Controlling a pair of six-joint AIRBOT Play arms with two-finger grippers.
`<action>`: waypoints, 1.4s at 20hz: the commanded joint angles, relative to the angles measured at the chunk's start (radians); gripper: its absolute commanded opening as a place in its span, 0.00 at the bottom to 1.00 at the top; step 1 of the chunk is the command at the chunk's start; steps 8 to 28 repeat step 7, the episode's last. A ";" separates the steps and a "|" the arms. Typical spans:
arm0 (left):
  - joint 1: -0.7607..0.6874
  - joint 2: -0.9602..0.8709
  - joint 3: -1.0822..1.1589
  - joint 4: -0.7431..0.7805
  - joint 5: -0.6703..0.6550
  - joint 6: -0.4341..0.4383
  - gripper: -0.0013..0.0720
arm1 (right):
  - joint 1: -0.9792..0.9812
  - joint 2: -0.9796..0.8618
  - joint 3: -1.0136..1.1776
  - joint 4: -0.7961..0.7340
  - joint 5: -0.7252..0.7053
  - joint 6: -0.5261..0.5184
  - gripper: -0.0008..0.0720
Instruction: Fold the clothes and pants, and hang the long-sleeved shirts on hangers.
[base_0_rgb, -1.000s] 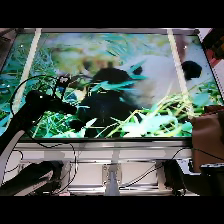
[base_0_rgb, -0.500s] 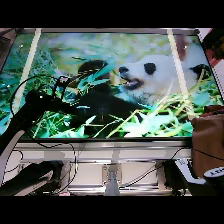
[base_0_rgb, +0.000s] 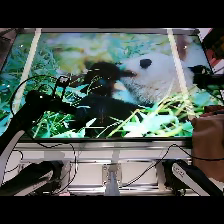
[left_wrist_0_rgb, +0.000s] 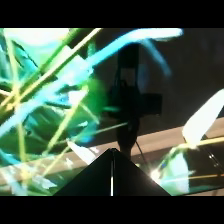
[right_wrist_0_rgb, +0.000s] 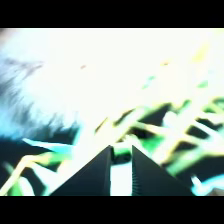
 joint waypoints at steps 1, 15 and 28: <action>0.000 0.000 0.000 0.000 0.000 0.001 0.03 | 0.183 -0.013 0.000 -0.073 -0.071 -0.023 0.07; 0.000 0.000 0.000 0.000 0.000 0.000 0.03 | 0.183 -0.012 0.001 -0.062 -0.076 -0.023 0.07; 0.000 0.000 0.000 0.000 0.000 0.000 0.03 | 0.183 -0.012 0.001 -0.062 -0.076 -0.023 0.07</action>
